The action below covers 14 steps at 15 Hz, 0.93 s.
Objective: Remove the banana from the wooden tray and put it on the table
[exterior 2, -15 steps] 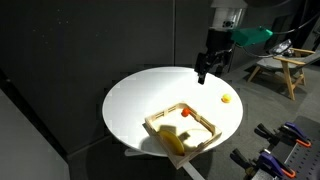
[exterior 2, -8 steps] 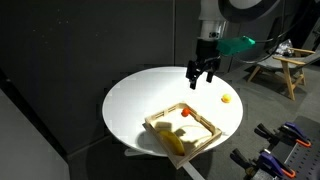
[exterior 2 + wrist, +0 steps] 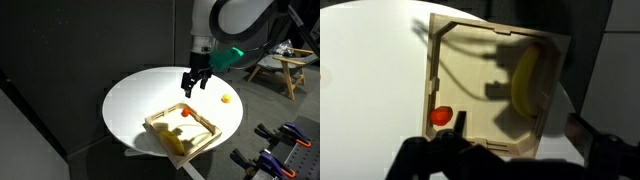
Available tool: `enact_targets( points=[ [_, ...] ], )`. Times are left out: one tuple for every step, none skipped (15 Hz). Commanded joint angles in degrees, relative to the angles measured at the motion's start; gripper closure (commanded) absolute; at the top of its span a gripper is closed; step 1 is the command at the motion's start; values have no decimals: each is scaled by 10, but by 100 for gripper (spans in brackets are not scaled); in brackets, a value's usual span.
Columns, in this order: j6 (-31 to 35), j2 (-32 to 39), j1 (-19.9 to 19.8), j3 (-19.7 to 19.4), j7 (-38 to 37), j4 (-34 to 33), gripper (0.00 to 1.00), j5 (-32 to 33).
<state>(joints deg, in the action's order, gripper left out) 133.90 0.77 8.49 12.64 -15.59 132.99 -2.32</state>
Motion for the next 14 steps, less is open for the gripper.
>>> enact_targets(
  points=[
    [22, 21, 13, -6, -2, -10, 0, 35],
    [28, 26, 15, -7, -3, -9, 0, 43],
    [35, 30, 17, -8, -5, -8, 0, 51],
    [40, 34, 18, -8, -7, -7, 0, 57],
    [47, 39, 20, -9, -11, -6, 0, 65],
    [52, 43, 22, -9, -14, -6, 0, 69],
    [57, 47, 23, -10, -19, -5, 0, 75],
    [60, 50, 24, -11, -23, -5, 0, 77],
    [63, 53, 25, -13, -28, -4, 0, 80],
    [64, 55, 27, -14, -32, -5, 0, 84],
    [62, 58, 28, -15, -35, -5, 0, 83],
    [61, 60, 30, -16, -38, -5, 0, 83],
    [58, 62, 31, -17, -40, -6, 0, 79],
    [56, 63, 33, -17, -42, -5, 0, 76]
  ],
)
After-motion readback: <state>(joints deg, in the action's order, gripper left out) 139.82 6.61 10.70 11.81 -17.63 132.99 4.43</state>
